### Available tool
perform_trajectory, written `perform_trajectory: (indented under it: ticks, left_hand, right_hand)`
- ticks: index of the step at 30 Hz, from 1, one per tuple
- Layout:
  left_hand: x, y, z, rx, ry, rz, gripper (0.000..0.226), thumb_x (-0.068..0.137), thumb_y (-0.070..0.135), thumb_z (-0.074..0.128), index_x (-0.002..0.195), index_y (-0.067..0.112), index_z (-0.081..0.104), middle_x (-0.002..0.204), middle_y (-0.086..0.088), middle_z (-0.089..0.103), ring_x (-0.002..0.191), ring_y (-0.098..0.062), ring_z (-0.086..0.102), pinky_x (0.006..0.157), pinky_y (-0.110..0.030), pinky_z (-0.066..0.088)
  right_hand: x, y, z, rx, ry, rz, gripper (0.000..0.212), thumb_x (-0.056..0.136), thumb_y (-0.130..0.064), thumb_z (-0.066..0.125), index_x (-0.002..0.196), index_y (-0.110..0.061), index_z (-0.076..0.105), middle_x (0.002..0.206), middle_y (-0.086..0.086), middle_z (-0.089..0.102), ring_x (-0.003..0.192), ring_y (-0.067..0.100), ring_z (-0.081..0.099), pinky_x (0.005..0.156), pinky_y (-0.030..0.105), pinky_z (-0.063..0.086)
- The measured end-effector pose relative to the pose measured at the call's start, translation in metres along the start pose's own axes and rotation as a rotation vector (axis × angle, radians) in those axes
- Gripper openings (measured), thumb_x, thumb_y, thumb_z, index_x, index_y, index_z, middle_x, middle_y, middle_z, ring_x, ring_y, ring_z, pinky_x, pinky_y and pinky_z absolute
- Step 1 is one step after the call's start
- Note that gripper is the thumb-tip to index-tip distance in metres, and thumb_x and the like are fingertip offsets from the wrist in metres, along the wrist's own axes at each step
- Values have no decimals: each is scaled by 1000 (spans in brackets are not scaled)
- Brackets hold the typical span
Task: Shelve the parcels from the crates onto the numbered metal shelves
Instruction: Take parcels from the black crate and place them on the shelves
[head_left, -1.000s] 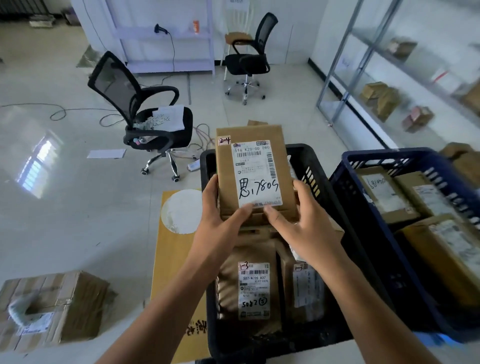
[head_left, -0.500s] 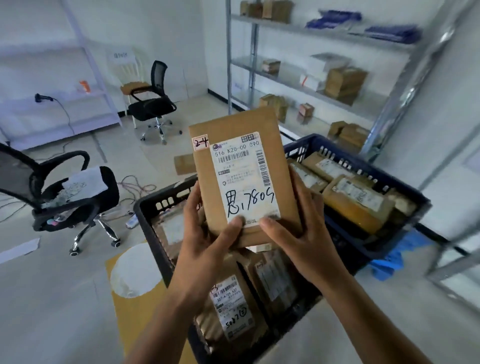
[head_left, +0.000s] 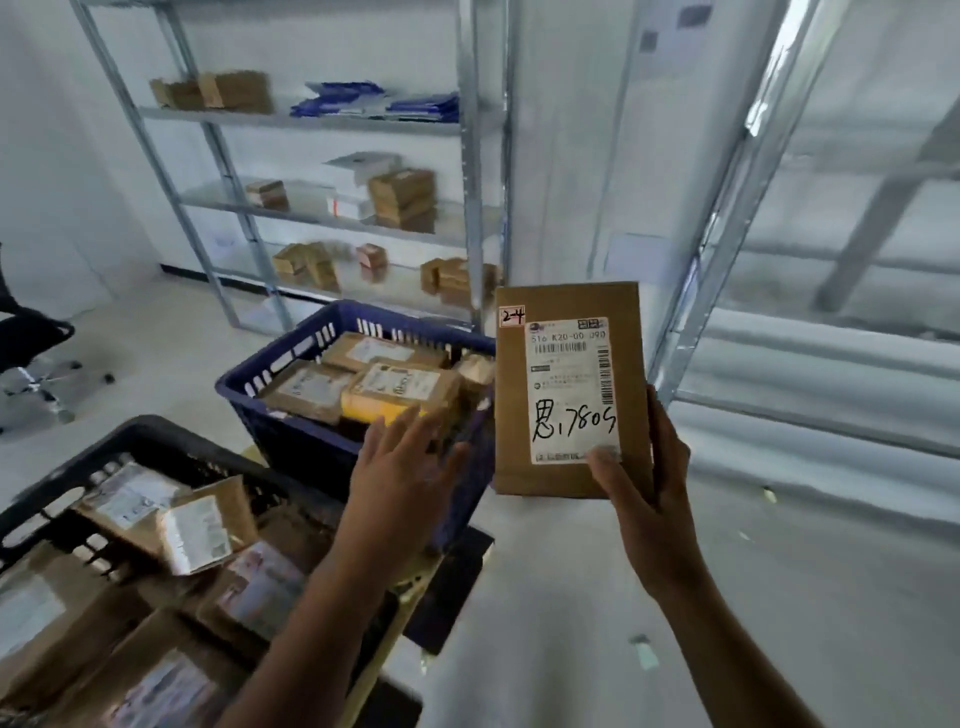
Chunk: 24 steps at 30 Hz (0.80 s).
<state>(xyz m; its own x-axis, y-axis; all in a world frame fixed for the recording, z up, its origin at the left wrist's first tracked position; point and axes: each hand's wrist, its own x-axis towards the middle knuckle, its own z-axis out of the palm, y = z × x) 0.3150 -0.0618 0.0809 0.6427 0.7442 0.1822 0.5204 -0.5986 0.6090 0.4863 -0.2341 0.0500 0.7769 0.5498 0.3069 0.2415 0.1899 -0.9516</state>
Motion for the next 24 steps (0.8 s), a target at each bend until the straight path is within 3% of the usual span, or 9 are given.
perform_trajectory:
  ticks: [6, 10, 13, 17, 20, 24]
  left_hand:
    - [23, 112, 122, 134, -198, 153, 63, 97, 70, 36, 154, 43, 40, 165, 9, 35, 157, -28, 13, 124, -56, 15]
    - [25, 177, 183, 138, -326, 265, 72, 92, 74, 29, 155, 41, 38, 167, 7, 31, 158, -28, 10, 126, -52, 11]
    - [28, 219, 223, 81, -435, 301, 80, 86, 77, 25, 156, 40, 37, 167, 5, 30, 158, -28, 8, 126, -53, 12]
    - [44, 265, 276, 85, -530, 388, 77, 88, 76, 25, 157, 41, 34, 169, 6, 25, 159, -27, 4, 126, -59, 13]
    - [65, 297, 317, 95, -605, 436, 82, 86, 78, 18, 158, 42, 27, 170, 10, 19, 159, -25, 0, 125, -59, 10]
    - [103, 338, 369, 97, -621, 549, 89, 81, 82, 8, 159, 43, 25, 170, 12, 16, 159, -23, -2, 125, -53, 9]
  right_hand:
    - [-13, 14, -153, -70, 260, 68, 88, 79, -50, 75, 157, -46, 35, 145, 8, 44, 128, 18, 62, 99, 50, 59]
    - [-25, 20, -236, -112, 399, 87, 86, 79, -50, 75, 156, -42, 38, 140, 3, 43, 125, 16, 64, 89, 41, 64]
    - [-35, 31, -284, -128, 495, 123, 85, 79, -49, 76, 155, -45, 38, 138, 2, 43, 125, 18, 63, 89, 43, 64]
    - [-37, 45, -332, -180, 605, 165, 81, 75, -58, 76, 146, -64, 37, 130, -13, 42, 126, 13, 57, 89, 40, 64]
    - [-25, 57, -362, -203, 670, 196, 86, 73, -62, 77, 147, -63, 34, 131, -15, 42, 131, 14, 54, 91, 43, 64]
    - [11, 65, -400, -253, 768, 229, 100, 62, -82, 79, 149, -62, 35, 132, -17, 43, 130, 11, 55, 96, 42, 62]
